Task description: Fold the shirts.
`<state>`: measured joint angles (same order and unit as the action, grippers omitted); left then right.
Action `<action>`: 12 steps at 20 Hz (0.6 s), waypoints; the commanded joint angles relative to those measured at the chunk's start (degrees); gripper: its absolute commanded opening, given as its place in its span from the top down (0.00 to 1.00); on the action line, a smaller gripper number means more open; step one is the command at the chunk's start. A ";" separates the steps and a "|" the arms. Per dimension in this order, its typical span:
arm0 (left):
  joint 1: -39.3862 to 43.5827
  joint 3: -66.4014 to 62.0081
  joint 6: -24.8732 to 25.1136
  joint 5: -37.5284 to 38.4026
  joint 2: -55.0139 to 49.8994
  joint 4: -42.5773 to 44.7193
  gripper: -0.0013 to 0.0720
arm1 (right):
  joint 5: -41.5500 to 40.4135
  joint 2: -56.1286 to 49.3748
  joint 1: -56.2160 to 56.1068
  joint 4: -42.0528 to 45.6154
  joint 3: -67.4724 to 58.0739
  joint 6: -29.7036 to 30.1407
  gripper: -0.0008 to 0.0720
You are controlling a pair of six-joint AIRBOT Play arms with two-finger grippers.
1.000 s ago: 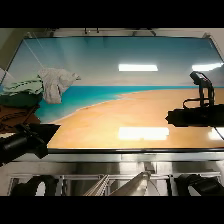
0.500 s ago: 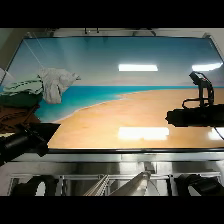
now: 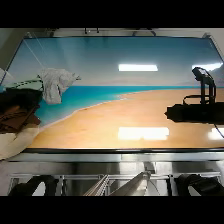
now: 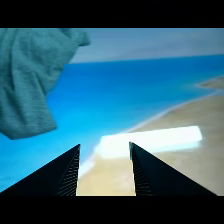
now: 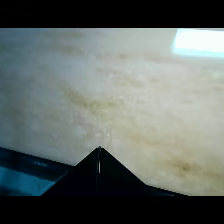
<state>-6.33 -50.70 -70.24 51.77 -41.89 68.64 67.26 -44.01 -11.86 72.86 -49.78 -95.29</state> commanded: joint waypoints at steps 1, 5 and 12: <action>-0.02 -15.52 -1.18 0.70 -24.26 10.36 0.52 | -2.54 -0.31 -0.04 -0.04 0.02 -0.02 0.97; -0.02 -31.69 -0.74 6.10 -47.01 12.57 0.00 | -2.56 -1.03 -0.04 -0.26 0.04 -0.07 0.96; -0.02 -45.81 -0.26 13.05 -66.49 12.90 0.00 | -2.56 -3.78 -0.04 -1.14 0.02 -0.07 0.96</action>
<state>-6.35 -91.09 -70.98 61.10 -100.99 80.86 64.79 -46.78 -11.86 71.94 -49.76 -95.31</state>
